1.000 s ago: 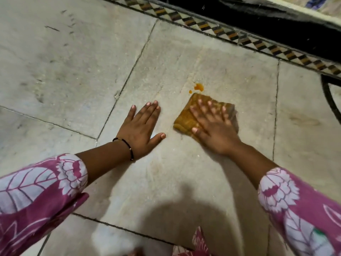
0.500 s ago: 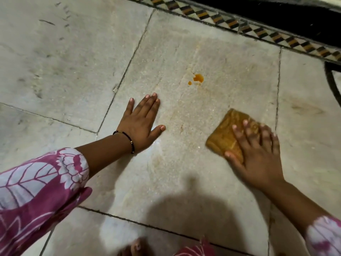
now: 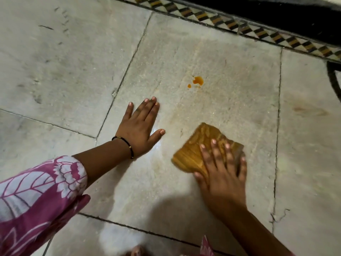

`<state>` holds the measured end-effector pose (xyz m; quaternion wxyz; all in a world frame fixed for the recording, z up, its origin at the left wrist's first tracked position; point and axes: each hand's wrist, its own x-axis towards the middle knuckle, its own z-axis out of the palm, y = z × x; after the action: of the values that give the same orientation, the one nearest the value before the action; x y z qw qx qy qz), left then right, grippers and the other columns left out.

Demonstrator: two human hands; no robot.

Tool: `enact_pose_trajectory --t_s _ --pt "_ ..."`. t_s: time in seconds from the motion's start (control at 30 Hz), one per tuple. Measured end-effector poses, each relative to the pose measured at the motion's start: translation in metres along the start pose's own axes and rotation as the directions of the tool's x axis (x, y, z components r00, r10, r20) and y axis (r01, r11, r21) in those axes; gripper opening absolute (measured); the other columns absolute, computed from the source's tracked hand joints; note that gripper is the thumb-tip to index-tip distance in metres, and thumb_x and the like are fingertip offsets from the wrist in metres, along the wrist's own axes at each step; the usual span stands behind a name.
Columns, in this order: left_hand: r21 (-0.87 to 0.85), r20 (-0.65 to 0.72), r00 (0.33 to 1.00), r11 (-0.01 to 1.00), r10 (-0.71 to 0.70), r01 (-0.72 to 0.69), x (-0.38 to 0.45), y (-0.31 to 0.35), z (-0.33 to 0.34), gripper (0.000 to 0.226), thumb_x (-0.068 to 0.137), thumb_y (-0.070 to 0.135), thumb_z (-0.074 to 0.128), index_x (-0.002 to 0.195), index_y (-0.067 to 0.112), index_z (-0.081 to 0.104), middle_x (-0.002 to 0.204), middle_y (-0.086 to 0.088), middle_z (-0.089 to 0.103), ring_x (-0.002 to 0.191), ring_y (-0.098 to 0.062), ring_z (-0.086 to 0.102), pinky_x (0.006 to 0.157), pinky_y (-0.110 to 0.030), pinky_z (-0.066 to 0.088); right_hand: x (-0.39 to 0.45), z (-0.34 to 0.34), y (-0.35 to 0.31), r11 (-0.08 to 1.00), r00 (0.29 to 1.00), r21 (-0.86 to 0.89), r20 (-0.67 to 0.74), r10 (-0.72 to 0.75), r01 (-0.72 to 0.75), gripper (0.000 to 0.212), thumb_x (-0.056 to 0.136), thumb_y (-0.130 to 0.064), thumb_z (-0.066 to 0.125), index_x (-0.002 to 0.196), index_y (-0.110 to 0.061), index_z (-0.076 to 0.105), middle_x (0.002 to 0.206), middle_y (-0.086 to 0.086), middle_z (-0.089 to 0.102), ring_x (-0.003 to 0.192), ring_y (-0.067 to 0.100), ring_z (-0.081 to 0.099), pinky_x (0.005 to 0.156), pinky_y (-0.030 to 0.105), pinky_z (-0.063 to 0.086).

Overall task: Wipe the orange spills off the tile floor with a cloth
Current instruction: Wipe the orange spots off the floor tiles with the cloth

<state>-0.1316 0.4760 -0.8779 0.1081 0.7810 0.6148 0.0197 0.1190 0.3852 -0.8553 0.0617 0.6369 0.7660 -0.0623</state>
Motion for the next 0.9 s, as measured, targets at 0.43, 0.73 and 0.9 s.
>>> enact_pose_trajectory --t_s 0.43,0.73,0.9 --pt "-0.062 0.040 0.999 0.998 0.009 -0.006 0.033 0.020 -0.031 0.096 0.077 0.070 0.013 0.148 0.008 -0.006 0.157 -0.008 -0.013 0.144 -0.020 -0.015 0.113 -0.044 -0.012 0.132 -0.018 0.010 0.977 0.984 0.135 -0.051 0.171 -0.163 0.060 0.099 -0.044 0.025 0.151 -0.022 0.004 0.160 -0.002 -0.004 0.145 0.025 -0.004 0.110 0.051 -0.016" --pt "0.065 0.111 0.992 0.996 0.054 -0.061 0.062 0.001 -0.010 0.093 0.080 0.076 0.007 0.147 0.015 -0.016 0.156 -0.004 -0.020 0.143 -0.016 -0.019 0.114 -0.044 -0.013 0.037 -0.010 0.090 0.956 0.969 0.164 -0.002 0.246 -0.243 0.073 0.087 -0.061 0.016 0.150 -0.029 -0.002 0.158 -0.007 -0.004 0.145 0.012 -0.007 0.114 0.049 -0.013" --pt "0.056 0.094 0.993 0.995 0.071 -0.077 0.062 -0.004 -0.007 0.094 0.076 0.077 0.001 0.146 0.016 -0.018 0.156 -0.003 -0.021 0.142 -0.015 -0.020 0.115 -0.044 -0.012 0.135 -0.029 0.125 0.864 0.880 0.182 0.023 0.474 -0.469 0.075 0.091 -0.057 0.025 0.151 -0.020 0.000 0.160 -0.002 -0.003 0.145 0.016 -0.008 0.113 0.053 -0.014"
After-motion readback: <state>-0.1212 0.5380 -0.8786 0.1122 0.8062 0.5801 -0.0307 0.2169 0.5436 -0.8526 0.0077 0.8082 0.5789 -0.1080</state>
